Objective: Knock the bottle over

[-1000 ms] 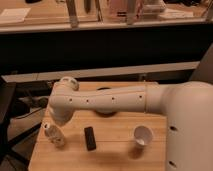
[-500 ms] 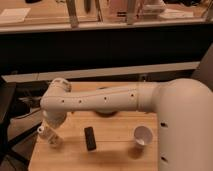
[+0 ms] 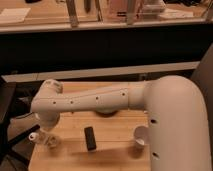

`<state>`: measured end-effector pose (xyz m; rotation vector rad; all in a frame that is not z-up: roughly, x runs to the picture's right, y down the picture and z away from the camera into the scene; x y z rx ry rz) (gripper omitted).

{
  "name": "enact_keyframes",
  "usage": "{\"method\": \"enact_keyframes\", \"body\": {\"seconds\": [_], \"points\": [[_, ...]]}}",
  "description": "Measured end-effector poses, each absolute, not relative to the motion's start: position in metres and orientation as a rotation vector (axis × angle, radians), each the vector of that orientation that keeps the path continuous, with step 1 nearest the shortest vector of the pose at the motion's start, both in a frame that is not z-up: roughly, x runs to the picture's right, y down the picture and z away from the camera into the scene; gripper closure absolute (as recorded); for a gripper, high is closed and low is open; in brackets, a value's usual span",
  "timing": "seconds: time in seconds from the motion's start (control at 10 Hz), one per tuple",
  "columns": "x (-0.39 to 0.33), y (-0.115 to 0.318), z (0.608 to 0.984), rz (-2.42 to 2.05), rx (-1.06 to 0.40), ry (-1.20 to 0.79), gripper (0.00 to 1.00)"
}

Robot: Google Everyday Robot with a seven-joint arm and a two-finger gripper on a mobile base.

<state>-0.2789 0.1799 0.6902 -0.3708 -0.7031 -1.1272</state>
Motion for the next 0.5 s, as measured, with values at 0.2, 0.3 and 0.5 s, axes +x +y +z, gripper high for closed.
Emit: {"method": "enact_keyframes", "body": {"seconds": [0.2, 0.3, 0.5], "points": [[-0.282, 0.182, 0.689, -1.138, -0.367, -0.705, 0.97], [-0.285, 0.183, 0.688, -1.143, -0.363, -0.707, 0.97], [-0.294, 0.185, 0.687, -1.152, -0.358, -0.711, 0.97]]}}
